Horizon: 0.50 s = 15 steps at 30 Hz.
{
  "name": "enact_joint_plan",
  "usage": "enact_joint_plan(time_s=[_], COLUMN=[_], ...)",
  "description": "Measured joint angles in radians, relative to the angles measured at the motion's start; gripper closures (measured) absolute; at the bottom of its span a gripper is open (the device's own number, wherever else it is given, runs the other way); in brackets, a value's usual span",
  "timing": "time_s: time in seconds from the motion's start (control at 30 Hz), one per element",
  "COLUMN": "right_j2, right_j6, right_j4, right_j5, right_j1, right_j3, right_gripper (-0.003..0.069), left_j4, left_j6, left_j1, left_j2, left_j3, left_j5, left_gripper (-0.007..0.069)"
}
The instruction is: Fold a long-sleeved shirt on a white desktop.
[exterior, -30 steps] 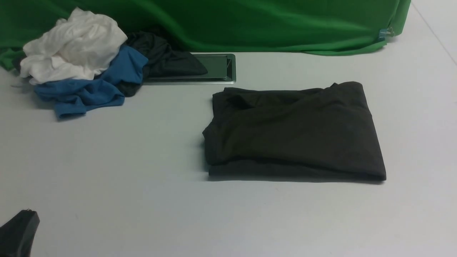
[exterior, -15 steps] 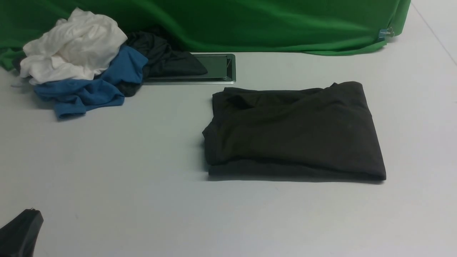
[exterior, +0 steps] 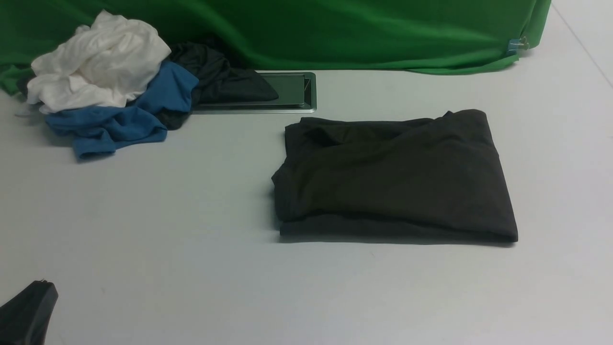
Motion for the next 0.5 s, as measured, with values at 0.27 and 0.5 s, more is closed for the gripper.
enact_joint_plan(time_s=[0.27,0.5], right_j2=[0.000,0.000], right_j6=[0.000,0.000], right_j4=[0.000,0.000], right_j5=[0.000,0.000], right_j1=[0.000,0.000], right_j3=[0.000,0.000], right_gripper=[0.0421,0.0421], left_j4=[0.000,0.000], left_j6=[0.000,0.000], left_j1=[0.000,0.000], left_j2=[0.000,0.000], left_j3=[0.000,0.000], left_j5=[0.000,0.000], left_gripper=[0.0606,0.0606])
